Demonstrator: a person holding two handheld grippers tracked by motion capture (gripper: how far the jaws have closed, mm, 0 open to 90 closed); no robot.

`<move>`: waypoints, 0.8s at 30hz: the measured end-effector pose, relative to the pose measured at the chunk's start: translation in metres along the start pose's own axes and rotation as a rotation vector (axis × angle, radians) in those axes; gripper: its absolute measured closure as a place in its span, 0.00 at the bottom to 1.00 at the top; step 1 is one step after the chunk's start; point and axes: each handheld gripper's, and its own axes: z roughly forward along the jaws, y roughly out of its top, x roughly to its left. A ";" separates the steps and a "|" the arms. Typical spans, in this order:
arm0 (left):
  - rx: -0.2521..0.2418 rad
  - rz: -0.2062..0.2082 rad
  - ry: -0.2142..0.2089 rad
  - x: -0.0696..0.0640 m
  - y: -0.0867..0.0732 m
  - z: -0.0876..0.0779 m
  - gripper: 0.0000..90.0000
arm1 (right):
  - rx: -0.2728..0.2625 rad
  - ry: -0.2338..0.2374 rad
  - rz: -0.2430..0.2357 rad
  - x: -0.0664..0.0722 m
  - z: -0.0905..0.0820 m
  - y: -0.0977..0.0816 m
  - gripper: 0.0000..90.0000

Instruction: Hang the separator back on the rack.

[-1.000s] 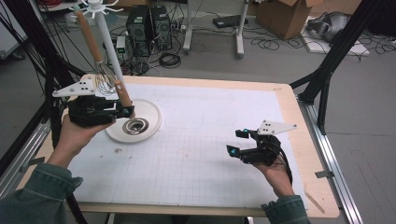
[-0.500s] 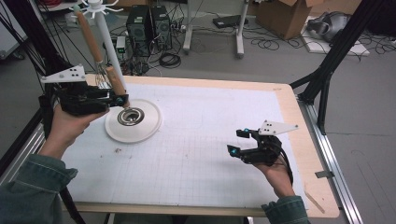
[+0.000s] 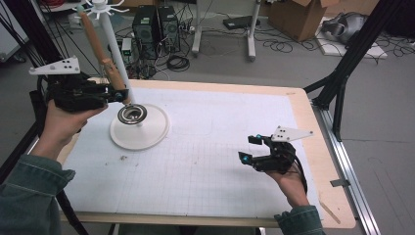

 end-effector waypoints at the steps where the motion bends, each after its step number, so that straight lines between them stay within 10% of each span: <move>1: -0.002 0.001 0.001 0.000 0.001 -0.001 0.80 | -0.001 -0.002 -0.003 -0.001 0.000 0.000 0.28; 24: -0.005 0.014 0.008 0.008 0.032 -0.009 0.80 | -0.006 -0.013 0.004 -0.005 -0.006 -0.001 0.28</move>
